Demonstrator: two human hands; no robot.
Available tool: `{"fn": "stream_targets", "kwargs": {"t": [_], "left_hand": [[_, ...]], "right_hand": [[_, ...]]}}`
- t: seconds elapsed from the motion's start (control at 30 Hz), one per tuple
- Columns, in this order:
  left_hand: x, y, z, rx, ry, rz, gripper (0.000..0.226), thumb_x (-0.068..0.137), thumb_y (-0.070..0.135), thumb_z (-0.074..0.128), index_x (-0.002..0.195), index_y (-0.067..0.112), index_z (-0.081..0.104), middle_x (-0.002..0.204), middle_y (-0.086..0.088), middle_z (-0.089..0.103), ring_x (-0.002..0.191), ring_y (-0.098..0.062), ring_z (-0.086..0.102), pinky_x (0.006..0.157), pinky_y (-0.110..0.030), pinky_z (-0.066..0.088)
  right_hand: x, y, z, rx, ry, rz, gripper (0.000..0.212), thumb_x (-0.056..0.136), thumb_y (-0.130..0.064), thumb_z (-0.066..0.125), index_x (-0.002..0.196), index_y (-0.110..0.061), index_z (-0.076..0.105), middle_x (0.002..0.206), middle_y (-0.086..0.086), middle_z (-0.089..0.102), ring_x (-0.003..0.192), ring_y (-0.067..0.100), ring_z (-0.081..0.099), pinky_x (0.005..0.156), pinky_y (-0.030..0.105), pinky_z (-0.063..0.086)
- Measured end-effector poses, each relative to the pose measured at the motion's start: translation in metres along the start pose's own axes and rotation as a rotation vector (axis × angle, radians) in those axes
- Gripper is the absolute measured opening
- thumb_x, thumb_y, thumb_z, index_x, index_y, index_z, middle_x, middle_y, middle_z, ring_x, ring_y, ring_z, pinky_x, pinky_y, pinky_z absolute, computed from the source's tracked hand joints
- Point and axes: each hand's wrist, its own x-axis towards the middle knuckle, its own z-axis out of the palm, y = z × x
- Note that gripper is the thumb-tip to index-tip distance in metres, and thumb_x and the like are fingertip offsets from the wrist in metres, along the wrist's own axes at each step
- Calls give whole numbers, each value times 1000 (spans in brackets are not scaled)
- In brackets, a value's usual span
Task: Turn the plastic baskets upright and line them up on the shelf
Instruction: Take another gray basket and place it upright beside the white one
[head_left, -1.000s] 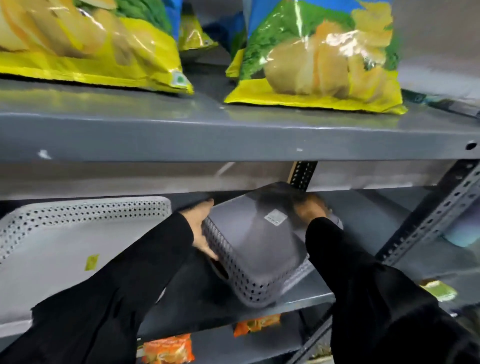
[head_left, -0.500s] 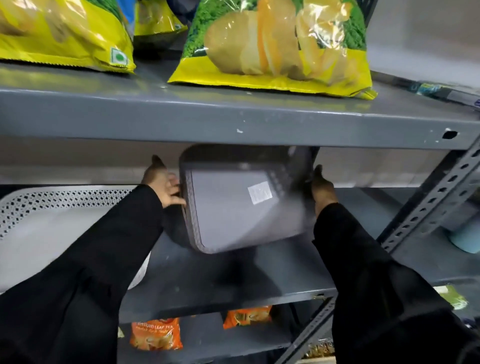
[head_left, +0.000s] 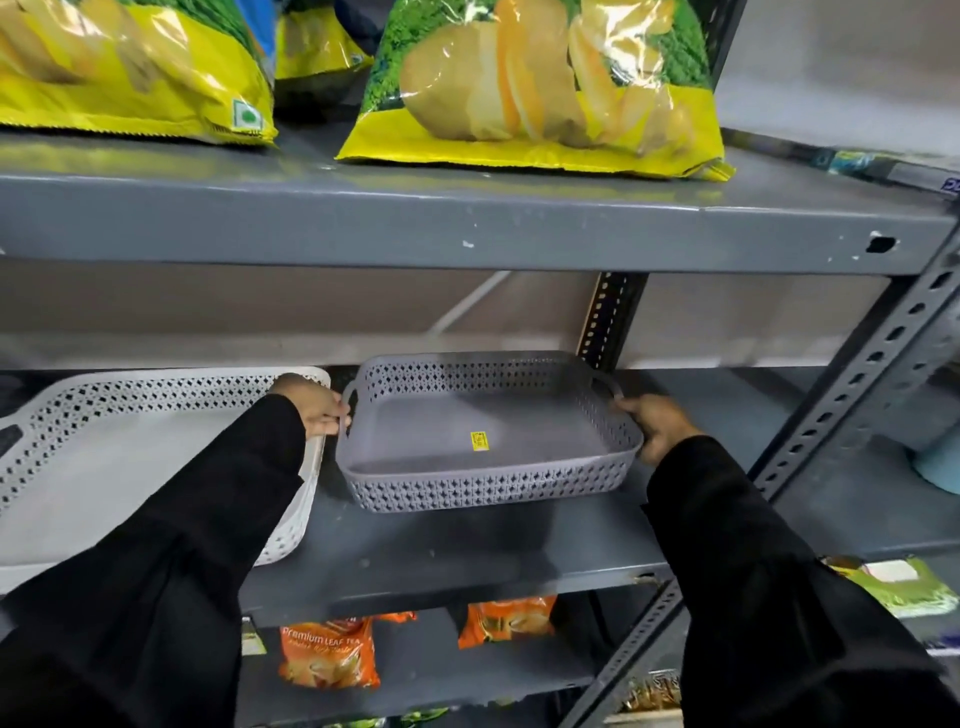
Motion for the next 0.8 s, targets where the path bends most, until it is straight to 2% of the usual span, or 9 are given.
{"fn": "stream_targets", "kwargs": {"t": [0.03, 0.1, 0.2, 0.37, 0.47, 0.57, 0.63, 0.7, 0.8], "left_hand": [[0, 1, 1, 80, 20, 10, 35, 87, -16, 54, 121, -16, 52, 85, -16, 61, 74, -25, 63, 102, -39, 46], [1, 5, 2, 301, 105, 39, 20, 81, -10, 65, 101, -11, 64, 102, -18, 70, 94, -27, 70, 98, -37, 51], [-4, 5, 3, 699, 191, 78, 14, 74, 6, 75, 82, 0, 66, 102, -14, 76, 99, -21, 72, 93, -32, 55], [-5, 4, 5, 862, 203, 113, 26, 71, 9, 76, 94, -2, 71, 98, -15, 76, 97, -23, 73, 92, -35, 56], [-5, 8, 4, 886, 157, 99, 12, 74, 9, 75, 79, 3, 66, 86, -11, 76, 90, -18, 75, 90, -32, 56], [-5, 10, -5, 948, 120, 125, 19, 72, 22, 79, 78, 9, 67, 75, -4, 76, 81, -15, 74, 89, -27, 56], [-1, 9, -19, 949, 133, 171, 31, 73, 39, 76, 63, 13, 61, 63, -2, 67, 73, -18, 66, 83, -25, 54], [7, 7, -46, 888, 209, 228, 42, 77, 49, 66, 64, 9, 63, 73, -10, 70, 76, -25, 66, 75, -27, 50], [25, -1, -108, 843, 411, 253, 44, 88, 41, 55, 99, 1, 69, 110, -21, 69, 104, -36, 64, 83, -35, 49]], "right_hand": [[-2, 2, 0, -59, 56, -14, 13, 89, 2, 52, 93, 1, 64, 81, 15, 61, 65, 24, 58, 53, 29, 52], [-4, 7, 1, -210, 107, -46, 25, 82, 13, 51, 64, -4, 56, 67, 10, 50, 56, 22, 49, 52, 26, 44], [-4, 10, 2, -468, 184, -61, 26, 72, 16, 56, 57, -3, 50, 62, 12, 48, 63, 25, 51, 65, 33, 46], [-22, 1, 13, -820, 244, -59, 6, 80, -1, 59, 76, -6, 61, 91, 14, 59, 78, 27, 58, 93, 38, 50], [-38, -2, 20, -935, 324, -66, 37, 95, -10, 45, 128, 1, 55, 133, 17, 56, 124, 30, 53, 85, 29, 44], [-53, -7, 38, -1080, 374, -42, 43, 98, -14, 41, 139, -2, 45, 146, 16, 43, 135, 31, 42, 95, 29, 41], [-64, -9, 62, -1181, 442, -56, 45, 95, -11, 43, 139, -3, 44, 146, 19, 41, 136, 36, 39, 108, 43, 37], [-75, -8, 94, -1227, 512, -189, 42, 93, -9, 41, 134, -3, 49, 140, 22, 47, 131, 42, 42, 109, 52, 35], [-96, 2, 165, -1230, 386, -420, 37, 94, -7, 39, 127, 4, 52, 133, 27, 53, 124, 42, 51, 102, 45, 42]]}}
